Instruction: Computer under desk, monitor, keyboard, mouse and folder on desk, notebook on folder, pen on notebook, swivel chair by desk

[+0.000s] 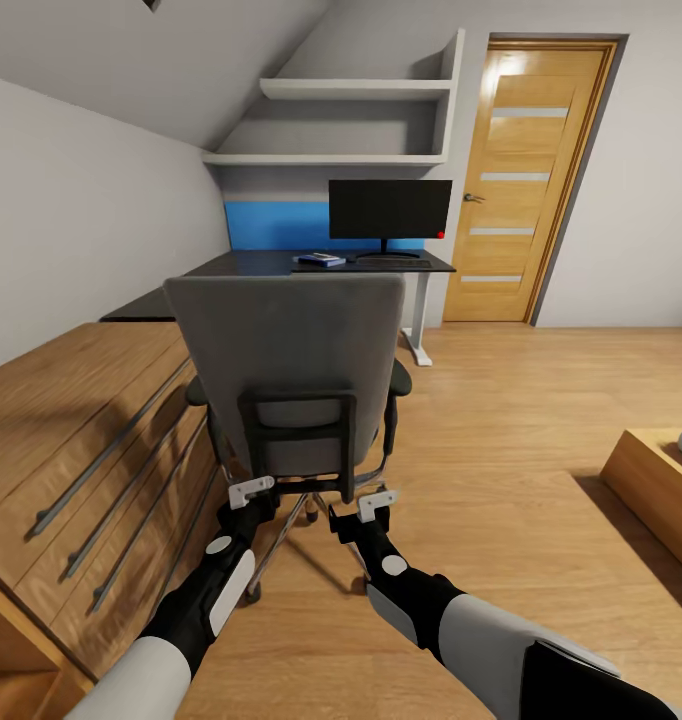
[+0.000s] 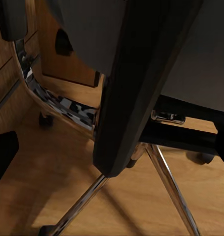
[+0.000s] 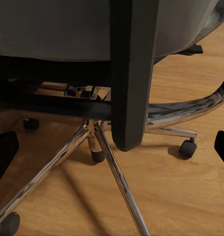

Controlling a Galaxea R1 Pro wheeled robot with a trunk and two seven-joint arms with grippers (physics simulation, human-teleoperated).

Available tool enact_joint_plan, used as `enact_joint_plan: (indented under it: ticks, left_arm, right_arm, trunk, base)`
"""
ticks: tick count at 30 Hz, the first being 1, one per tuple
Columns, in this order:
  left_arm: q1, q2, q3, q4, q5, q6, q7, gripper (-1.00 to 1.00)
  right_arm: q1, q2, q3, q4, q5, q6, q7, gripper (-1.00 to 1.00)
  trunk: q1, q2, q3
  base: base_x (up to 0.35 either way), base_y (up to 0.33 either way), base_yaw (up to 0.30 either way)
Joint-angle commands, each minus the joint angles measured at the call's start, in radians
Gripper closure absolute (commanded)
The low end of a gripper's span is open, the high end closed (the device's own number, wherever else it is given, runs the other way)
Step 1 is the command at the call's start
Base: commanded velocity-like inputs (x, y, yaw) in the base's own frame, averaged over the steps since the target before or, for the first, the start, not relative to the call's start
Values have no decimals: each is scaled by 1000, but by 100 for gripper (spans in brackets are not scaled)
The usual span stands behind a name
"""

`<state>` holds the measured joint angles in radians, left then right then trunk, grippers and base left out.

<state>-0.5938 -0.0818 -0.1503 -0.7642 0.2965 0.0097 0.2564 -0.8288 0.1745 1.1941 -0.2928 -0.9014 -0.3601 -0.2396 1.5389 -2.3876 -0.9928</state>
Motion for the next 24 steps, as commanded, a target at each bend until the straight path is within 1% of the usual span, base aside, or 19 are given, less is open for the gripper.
enact_joint_plan:
  ticks: [1, 11, 15, 16, 20, 24]
  left_arm:
    - [0, 1, -5, -1, 9, 1, 7, -100]
    - [0, 1, -4, -1, 9, 1, 7, -100]
    - [0, 5, 3, 0, 11, 1, 9, -100]
    - [0, 12, 19, 0, 15, 1, 10, -100]
    - [0, 21, 58, 0, 22, 1, 9, -100]
    - [0, 24, 83, 0, 25, 1, 7, -100]
  right_arm:
    - [-1, 0, 9, 0, -7, -4, -6, -100]
    - [-1, 0, 9, 0, -7, -3, -6, -100]
    - [-1, 0, 9, 0, -7, -3, -8, -100]
    - [-1, 0, 9, 0, -7, -4, -8, -100]
    - [-1, 0, 9, 0, -7, -4, -9, -100]
    - [-1, 0, 9, 0, -7, -4, -9, -100]
  trunk:
    - [0, 0, -1]
    - [0, 0, -1]
    - [0, 0, -1]
    - [0, 0, -1]
    - [0, 0, -1]
    - [0, 0, -1]
  base:
    - [-7, 5, 0]
    - [-2, 1, 0]
    - [0, 0, 0]
    - [-22, 19, 0]
    - [-81, 74, 0]
    - [-96, 88, 0]
